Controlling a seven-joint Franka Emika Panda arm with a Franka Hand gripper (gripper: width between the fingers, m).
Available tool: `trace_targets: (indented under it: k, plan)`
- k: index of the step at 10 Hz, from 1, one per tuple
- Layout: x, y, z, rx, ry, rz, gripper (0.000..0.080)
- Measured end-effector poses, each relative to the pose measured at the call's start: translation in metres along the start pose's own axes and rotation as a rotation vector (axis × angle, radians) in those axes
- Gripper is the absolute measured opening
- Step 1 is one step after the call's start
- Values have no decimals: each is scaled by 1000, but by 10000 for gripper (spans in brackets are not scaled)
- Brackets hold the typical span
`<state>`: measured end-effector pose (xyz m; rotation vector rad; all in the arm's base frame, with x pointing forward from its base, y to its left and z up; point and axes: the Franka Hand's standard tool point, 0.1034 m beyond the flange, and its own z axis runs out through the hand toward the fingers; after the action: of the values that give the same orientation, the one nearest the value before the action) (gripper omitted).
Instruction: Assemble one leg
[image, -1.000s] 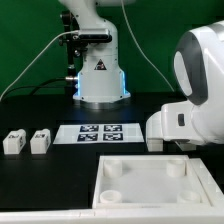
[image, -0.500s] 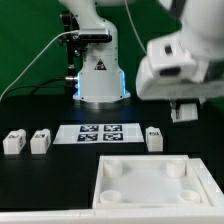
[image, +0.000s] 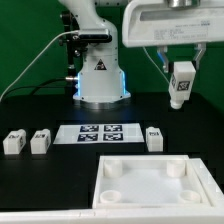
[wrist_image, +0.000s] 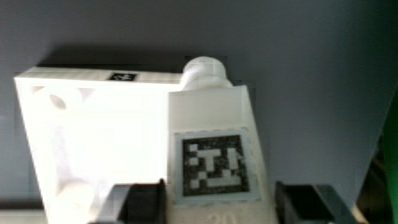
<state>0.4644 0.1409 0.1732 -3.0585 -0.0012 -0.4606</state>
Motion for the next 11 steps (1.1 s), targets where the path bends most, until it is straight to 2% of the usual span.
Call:
trace_targets:
  k: [1,2,3,4,5,6,7,8,11]
  plan:
    - [1,6,-12,16,82,-15,294]
    - [10,18,-39,36,187,-3,294]
    - [10,25,-60,46,256,-4,294]
    - [29,38,-59,22,247,-61,294]
    - [61,49,-55,21,240,-82,294]
    - [75,43,-49,43,248,-58,294]
    - [80,42,-37,45,248,-70,294]
    - [88,53,-26,33,247,-88,294]
    - [88,57,-25,31,245,-84,294]
